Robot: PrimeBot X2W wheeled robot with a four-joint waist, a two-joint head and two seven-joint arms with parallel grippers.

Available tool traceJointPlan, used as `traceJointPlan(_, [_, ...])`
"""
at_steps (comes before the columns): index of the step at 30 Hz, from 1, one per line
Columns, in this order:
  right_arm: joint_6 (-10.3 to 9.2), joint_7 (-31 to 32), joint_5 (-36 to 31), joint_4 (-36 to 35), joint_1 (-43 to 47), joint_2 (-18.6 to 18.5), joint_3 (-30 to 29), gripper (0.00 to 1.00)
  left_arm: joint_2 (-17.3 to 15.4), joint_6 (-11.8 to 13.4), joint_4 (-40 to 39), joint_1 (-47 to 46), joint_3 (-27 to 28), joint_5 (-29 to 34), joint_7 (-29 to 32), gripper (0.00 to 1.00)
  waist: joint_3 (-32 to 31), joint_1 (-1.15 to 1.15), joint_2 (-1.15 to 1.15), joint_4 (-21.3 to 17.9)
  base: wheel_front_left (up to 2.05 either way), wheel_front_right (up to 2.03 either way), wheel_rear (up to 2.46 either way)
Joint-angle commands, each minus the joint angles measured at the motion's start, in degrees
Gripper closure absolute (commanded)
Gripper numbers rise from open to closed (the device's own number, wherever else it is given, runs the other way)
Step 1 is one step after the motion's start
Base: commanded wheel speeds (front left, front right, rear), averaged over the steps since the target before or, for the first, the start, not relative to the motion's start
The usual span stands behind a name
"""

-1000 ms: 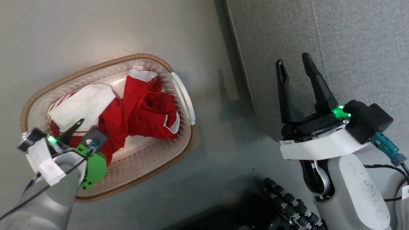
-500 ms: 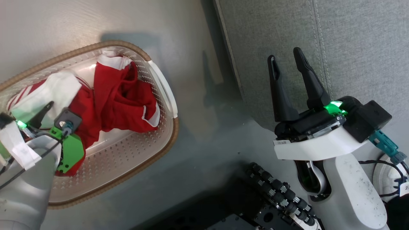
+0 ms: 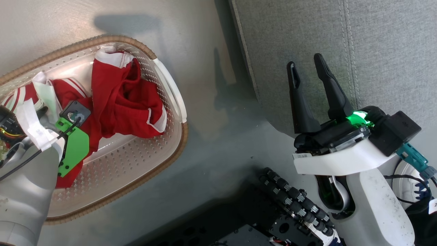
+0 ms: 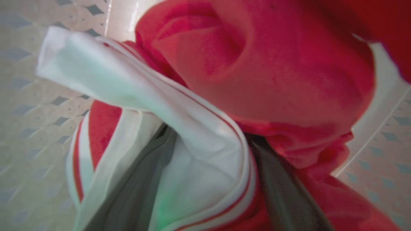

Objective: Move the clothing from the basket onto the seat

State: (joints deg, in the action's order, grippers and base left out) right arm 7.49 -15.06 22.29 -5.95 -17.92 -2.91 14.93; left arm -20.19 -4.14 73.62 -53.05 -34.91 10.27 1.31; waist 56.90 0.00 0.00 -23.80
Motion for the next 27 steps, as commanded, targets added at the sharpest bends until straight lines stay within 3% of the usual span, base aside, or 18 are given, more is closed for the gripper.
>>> traceJointPlan(1, [0.0, -0.2, 0.5, -0.4, 0.7, 0.0, 0.0, 0.0, -0.3, -0.5, 0.3, -0.8, -0.2, 0.2, 1.0, 0.0, 0.1, 0.0, 0.0, 0.0, 0.0, 0.0, 0.0])
traceJointPlan(3, [0.0, -0.2, 0.6, -0.6, 0.8, 0.0, 0.1, 0.0, -0.4, -1.1, 0.3, -1.0, -0.4, -0.4, 2.9, 0.0, 0.3, 0.0, 0.0, -0.1, 0.0, 0.0, 0.0])
traceJointPlan(4, [0.0, -0.2, 0.6, -0.7, 0.9, 0.0, 0.1, 0.0, -0.4, -1.5, 0.4, -1.0, -0.3, -0.7, 3.9, 0.06, 0.3, 0.0, 0.0, -0.1, 0.0, 0.0, 0.0])
traceJointPlan(5, [0.0, -0.2, 0.6, -0.7, 1.0, 0.0, 0.1, 0.0, -0.4, -1.8, 0.4, -1.2, -0.1, -1.3, 4.9, 0.75, 0.3, 0.0, 0.0, -0.1, 0.0, 0.0, 0.0])
traceJointPlan(6, [0.0, -0.2, 0.6, -0.8, 0.9, 0.0, 0.1, 0.0, -0.4, -2.0, 0.4, -1.2, 0.1, -1.7, 5.5, 1.0, 0.4, 0.0, 0.0, -0.1, 0.0, 0.0, 0.0])
traceJointPlan(21, [0.0, -0.2, 0.5, 1.2, -2.5, 0.0, 2.1, 0.0, -1.3, 1.3, 0.2, 3.1, 5.5, -9.6, -2.3, 1.0, -4.2, 0.0, 0.0, -2.0, 0.0, 0.0, 0.0])
traceJointPlan(27, [0.0, -0.2, -2.4, 3.3, -1.8, 0.0, 0.7, 0.0, 2.9, 2.0, 0.2, 5.7, 7.2, -12.7, -9.1, 1.0, -11.3, 0.0, 0.0, 0.9, 0.0, 0.0, 0.0])
